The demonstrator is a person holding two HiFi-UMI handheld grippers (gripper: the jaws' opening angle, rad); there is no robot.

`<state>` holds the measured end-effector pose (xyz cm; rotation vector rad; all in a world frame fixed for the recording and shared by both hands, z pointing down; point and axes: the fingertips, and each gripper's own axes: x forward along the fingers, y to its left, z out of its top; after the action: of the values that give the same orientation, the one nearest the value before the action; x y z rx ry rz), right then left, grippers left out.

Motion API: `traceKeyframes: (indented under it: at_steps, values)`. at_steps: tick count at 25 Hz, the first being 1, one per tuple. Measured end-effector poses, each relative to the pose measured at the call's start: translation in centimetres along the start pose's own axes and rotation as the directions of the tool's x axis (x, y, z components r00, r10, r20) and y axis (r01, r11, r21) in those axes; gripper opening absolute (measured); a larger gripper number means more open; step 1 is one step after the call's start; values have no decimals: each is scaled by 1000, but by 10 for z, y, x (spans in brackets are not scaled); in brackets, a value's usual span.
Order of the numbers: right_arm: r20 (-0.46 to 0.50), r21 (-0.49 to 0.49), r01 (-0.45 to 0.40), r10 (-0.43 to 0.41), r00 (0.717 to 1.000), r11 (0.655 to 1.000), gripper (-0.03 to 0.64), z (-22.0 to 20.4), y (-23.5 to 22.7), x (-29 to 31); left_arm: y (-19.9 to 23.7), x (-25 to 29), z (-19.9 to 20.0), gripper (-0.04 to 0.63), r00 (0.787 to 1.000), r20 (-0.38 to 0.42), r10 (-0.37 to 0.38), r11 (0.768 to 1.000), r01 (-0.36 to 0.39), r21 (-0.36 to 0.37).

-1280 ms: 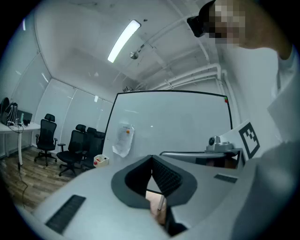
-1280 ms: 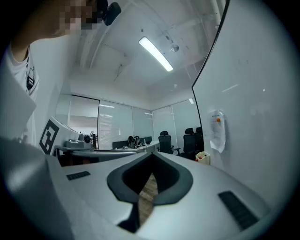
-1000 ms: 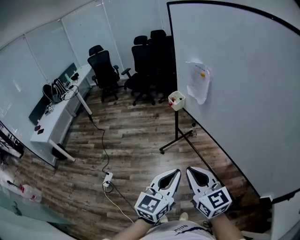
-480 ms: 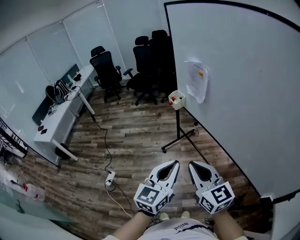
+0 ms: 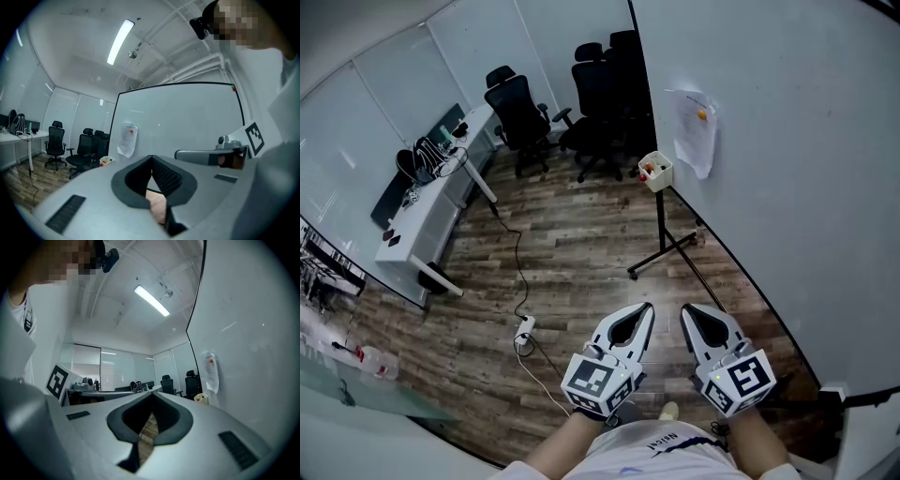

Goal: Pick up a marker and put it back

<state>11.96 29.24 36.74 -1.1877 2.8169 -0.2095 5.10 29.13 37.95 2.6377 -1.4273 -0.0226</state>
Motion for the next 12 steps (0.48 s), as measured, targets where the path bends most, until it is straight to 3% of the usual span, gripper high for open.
traceKeyframes:
  at_steps: [12]
  values:
    - [-29,12,-15,15,999,1000,14,-11,-26,37,26,36,-9,12,1000,-18,1,1000,-1,6]
